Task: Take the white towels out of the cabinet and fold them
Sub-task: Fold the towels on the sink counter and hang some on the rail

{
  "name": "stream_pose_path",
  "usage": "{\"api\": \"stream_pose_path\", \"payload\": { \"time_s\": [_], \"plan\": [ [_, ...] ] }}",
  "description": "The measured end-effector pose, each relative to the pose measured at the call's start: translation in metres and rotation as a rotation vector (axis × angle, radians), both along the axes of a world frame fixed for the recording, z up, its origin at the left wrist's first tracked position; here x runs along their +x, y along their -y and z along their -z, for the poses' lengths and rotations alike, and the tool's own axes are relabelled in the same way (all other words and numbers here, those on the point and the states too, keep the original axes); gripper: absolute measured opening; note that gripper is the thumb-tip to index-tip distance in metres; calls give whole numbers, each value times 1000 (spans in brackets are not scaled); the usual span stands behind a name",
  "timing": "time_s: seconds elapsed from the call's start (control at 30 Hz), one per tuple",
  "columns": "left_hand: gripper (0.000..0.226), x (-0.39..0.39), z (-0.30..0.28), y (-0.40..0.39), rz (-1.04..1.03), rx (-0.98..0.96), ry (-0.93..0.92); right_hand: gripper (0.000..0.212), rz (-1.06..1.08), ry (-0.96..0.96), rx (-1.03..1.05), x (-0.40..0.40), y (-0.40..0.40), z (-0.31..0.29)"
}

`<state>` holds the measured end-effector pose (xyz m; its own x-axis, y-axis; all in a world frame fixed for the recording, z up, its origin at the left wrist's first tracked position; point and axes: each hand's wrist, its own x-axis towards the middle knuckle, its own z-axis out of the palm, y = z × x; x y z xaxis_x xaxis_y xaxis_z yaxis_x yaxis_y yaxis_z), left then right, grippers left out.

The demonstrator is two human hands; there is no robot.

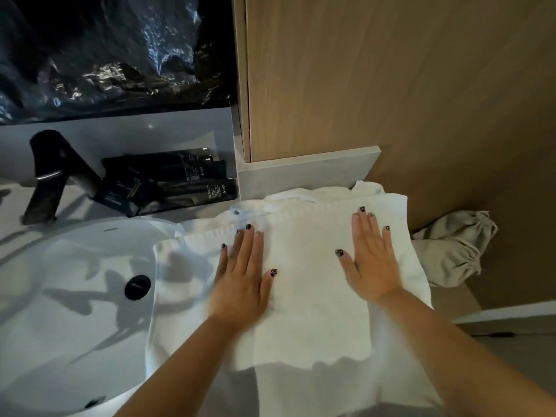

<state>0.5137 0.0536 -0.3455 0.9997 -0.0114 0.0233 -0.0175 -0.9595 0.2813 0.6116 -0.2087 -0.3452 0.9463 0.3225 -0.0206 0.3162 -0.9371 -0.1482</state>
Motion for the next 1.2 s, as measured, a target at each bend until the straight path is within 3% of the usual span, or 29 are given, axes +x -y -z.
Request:
{"api": "stream_pose_path", "payload": {
  "time_s": [0.1,0.2,0.4,0.5,0.6,0.7,0.77,0.83,0.9,1.03,1.07,1.13,1.2],
  "plan": [
    [68,-20,-4,20,-67,-21,1,71,32,-23,79,-26,-21,-11],
    [68,-58,5,49,-5,-17,9,67,-228,-1,81,-85,-48,2],
    [71,-70,9,47,64,119,-96,66,-392,-140,-143,-91,-29,2],
    [70,-69,-1,55,20,70,-89,63,-407,-253,40,-88,-8,-14],
    [71,-71,-7,73,-21,-8,-65,52,-236,-200,470,-108,28,-38],
    [70,-72,-3,107,79,-27,-102,47,170,-6,810,-136,71,-43],
    [68,-72,-1,133,216,-41,-100,37,524,-104,1105,-151,92,-42],
    [66,-70,7,153,334,16,-90,29,746,-289,1261,-162,105,-38],
    [66,-68,17,161,358,116,-94,32,779,-444,1255,-172,113,-35],
    [66,-65,21,161,348,132,-91,25,670,-592,1315,-176,114,-39],
    [66,-66,20,161,351,131,-89,28,608,-604,1234,-174,113,-39],
    [65,-65,19,161,346,131,-87,39,432,-560,853,-171,111,-39],
    [66,-65,17,162,347,118,-104,31,256,-453,561,-172,105,-41]
  ]
}}
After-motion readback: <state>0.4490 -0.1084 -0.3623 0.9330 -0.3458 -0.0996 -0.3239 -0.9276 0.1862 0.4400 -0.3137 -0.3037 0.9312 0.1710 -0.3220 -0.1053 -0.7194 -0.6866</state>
